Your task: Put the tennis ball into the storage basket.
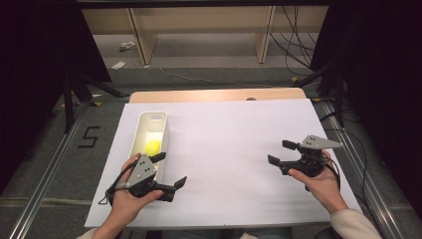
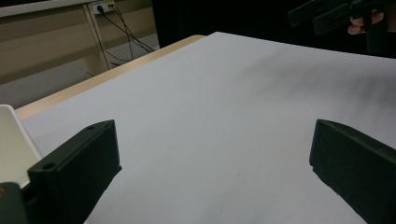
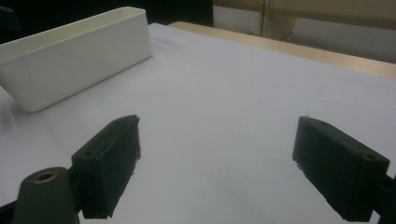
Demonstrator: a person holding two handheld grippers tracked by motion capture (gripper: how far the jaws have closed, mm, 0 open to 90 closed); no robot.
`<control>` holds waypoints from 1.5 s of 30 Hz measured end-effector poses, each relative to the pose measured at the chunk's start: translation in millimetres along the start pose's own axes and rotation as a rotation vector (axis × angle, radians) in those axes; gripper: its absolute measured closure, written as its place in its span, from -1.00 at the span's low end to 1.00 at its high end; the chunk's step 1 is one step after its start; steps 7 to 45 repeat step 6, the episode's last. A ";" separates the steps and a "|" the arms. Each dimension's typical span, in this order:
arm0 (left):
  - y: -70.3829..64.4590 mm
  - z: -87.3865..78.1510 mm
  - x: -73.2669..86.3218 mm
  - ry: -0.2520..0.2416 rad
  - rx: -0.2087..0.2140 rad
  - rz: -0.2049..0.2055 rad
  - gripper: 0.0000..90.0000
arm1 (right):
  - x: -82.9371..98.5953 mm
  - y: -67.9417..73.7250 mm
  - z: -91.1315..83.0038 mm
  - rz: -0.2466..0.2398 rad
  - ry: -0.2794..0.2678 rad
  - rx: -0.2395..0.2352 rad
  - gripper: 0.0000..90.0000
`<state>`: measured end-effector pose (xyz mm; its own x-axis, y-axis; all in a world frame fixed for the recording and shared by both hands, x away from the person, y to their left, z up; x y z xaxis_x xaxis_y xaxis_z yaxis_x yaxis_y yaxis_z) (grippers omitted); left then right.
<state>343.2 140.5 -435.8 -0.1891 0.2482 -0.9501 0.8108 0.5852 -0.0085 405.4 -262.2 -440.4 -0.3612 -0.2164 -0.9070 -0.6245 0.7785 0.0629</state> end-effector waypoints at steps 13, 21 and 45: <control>0.6 0.4 -0.4 -0.002 0.000 -0.001 -0.97 | 0.2 0.4 0.3 -0.009 -0.009 -0.007 -0.65; 0.6 0.4 -0.4 -0.002 0.000 -0.001 -0.97 | 0.2 0.4 0.3 -0.009 -0.009 -0.007 -0.65; 0.6 0.4 -0.4 -0.002 0.000 -0.001 -0.97 | 0.2 0.4 0.3 -0.009 -0.009 -0.007 -0.65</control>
Point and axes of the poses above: each handheld gripper's, and its own axes: z roughly forward along the jaws, x roughly out of its underside, y roughly to its left, the point moved 4 cm from there along z, roughly forward along the jaws, and after that the axes turned 7 degrees about x, right-handed, at the moved point
